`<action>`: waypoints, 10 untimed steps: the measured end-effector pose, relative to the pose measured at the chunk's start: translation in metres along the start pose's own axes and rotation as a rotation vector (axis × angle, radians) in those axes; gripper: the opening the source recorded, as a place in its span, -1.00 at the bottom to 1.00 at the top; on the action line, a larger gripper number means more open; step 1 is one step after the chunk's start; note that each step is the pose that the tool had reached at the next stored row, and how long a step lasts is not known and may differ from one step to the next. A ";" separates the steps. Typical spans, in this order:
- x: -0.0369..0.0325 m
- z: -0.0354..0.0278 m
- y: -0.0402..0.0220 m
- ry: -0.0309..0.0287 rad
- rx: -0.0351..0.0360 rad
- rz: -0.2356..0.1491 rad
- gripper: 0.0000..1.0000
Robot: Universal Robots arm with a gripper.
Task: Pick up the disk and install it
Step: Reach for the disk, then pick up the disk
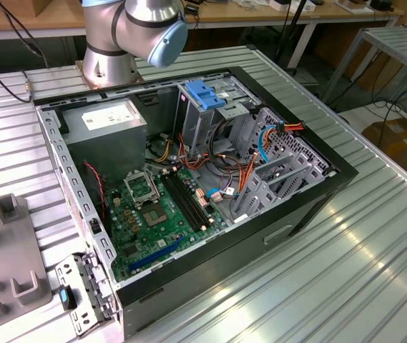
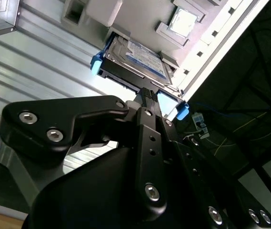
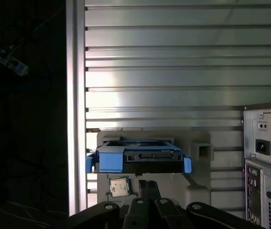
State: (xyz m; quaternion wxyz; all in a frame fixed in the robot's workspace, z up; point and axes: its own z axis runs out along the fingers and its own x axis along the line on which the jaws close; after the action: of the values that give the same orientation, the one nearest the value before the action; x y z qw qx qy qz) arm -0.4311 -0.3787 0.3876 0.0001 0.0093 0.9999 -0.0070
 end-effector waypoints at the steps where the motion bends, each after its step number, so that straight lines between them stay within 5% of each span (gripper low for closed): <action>1: 0.0015 0.0000 0.0002 0.0001 0.0000 0.000 -0.79; 8: 0.0259 0.0005 0.0024 0.0002 0.0001 0.000 -0.79; 10: 0.0261 0.0006 0.0027 0.0000 0.0000 0.000 -0.79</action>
State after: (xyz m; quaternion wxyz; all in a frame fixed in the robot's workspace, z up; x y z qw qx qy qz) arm -0.4572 -0.3755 0.3870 0.0000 0.0093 0.9999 -0.0070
